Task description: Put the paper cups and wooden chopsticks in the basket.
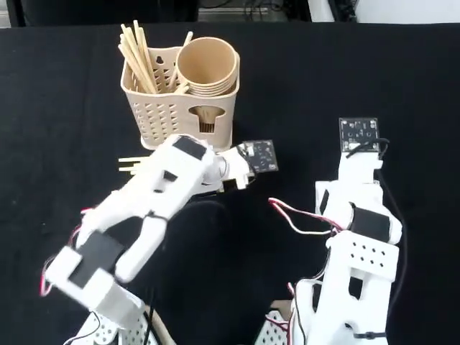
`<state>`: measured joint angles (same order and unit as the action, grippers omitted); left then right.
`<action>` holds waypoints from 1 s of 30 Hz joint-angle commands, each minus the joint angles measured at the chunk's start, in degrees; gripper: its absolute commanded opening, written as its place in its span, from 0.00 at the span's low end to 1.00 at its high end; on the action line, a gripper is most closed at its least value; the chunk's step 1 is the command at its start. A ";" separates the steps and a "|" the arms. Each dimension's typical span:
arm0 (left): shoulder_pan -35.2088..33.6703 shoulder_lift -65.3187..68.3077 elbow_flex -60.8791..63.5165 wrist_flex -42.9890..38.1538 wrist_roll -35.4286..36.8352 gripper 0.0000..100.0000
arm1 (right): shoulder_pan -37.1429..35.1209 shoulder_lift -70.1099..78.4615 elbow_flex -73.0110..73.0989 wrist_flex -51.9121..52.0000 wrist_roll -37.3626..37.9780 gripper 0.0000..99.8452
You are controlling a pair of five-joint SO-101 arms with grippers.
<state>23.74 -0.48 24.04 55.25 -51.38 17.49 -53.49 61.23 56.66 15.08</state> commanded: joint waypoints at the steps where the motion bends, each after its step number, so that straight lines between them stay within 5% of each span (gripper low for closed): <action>1: -0.22 -11.08 3.56 -0.09 2.90 0.03 | -0.97 -0.66 -0.31 -1.05 -0.26 0.03; 6: -0.66 -25.32 9.01 -0.18 7.91 0.03 | -0.97 -0.66 0.13 -1.76 -0.26 0.03; 13: -10.33 -48.18 9.71 -5.10 23.03 0.03 | -1.05 -0.57 1.80 -4.66 -0.26 0.03; 17: -14.11 -59.43 9.98 -16.97 31.56 0.03 | -1.14 -0.48 1.80 -4.66 -0.26 0.03; 24: -17.54 -60.13 11.38 -53.89 37.27 0.03 | -2.64 -0.48 2.68 -5.19 -0.26 0.03; 30: -20.79 -45.10 4.70 -60.48 48.09 0.03 | -3.87 -0.48 2.77 -5.19 -0.26 0.03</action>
<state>5.01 -52.26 33.98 -2.24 -8.57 14.42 -53.49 64.13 52.53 15.08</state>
